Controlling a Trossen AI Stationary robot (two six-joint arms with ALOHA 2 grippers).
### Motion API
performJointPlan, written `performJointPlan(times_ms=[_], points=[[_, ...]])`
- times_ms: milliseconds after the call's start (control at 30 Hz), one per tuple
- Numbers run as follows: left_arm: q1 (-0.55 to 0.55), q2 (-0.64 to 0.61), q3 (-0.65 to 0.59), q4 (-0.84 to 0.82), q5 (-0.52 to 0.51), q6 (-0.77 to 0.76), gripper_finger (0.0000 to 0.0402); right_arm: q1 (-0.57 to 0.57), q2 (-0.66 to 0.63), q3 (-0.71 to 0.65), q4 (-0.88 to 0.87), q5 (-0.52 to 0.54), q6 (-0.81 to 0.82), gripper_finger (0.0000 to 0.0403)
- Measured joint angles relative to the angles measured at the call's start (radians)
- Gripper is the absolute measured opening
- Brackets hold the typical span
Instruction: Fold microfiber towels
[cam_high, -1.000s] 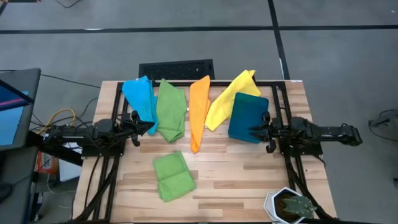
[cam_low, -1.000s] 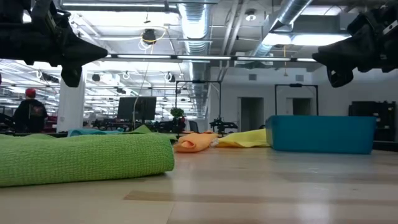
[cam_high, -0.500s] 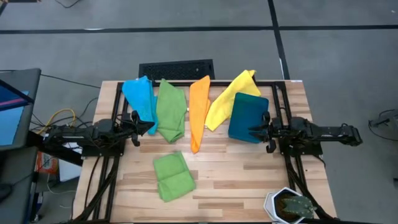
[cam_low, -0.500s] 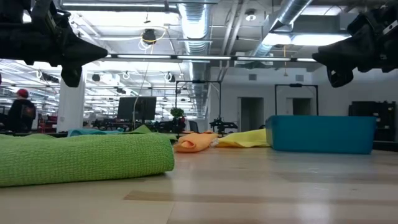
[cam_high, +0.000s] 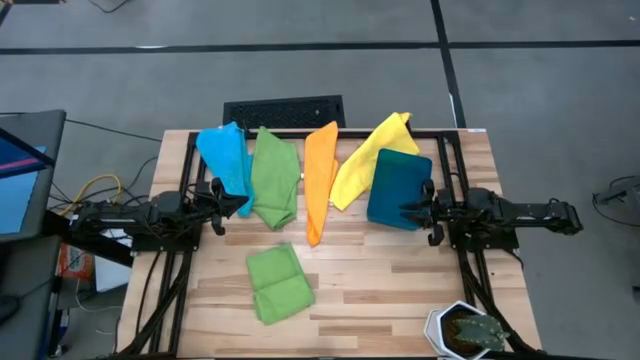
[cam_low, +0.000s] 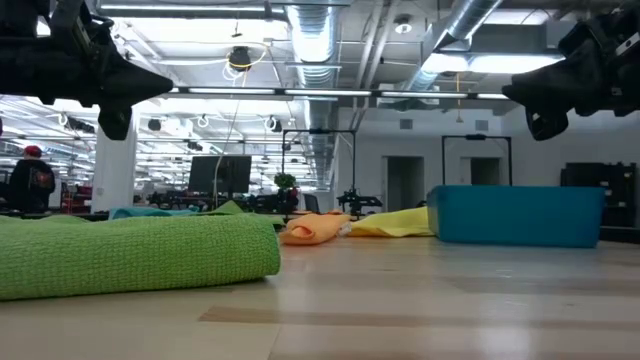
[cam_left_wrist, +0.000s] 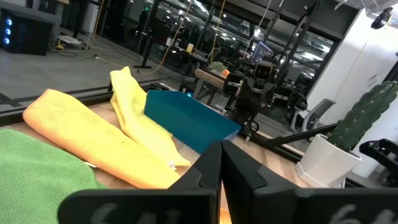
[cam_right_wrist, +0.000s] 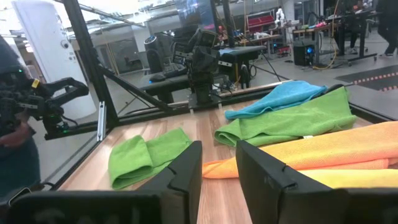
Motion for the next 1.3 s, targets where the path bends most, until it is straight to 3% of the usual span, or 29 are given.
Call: performJointPlan(times_ms=[167, 433, 700, 867, 1067, 1200, 1300], points=[[0.0, 0.0, 0.0, 0.0, 0.0, -0.042, 0.0, 0.0, 0.0, 0.0, 0.0, 0.0, 0.0, 0.0124], [0.0, 0.0, 0.0, -0.004, 0.047, -0.252, 0.0, 0.0, 0.0, 0.0, 0.0, 0.0, 0.0, 0.0124], [0.0, 0.0, 0.0, 0.003, -0.035, -0.311, 0.0, -0.015, 0.0, -0.001, 0.007, 0.04, -0.075, 0.0124], [0.0, 0.0, 0.0, 0.03, -0.109, -0.4, 0.0, -0.012, 0.0, -0.001, 0.058, 0.045, 0.095, 0.0124], [0.0, 0.0, 0.0, 0.208, -0.159, -0.492, 0.0002, -0.014, 0.0, -0.001, 0.244, 0.054, 0.42, 0.0124], [0.0, 0.0, 0.006, 0.388, -0.132, -0.459, 0.0023, -0.014, 0.0, -0.001, 0.295, 0.139, 0.484, 0.0124], [0.0, 0.006, 0.037, 0.43, -0.113, -0.403, 0.0049, -0.014, 0.0, -0.001, 0.327, 0.247, 0.574, 0.0124]])
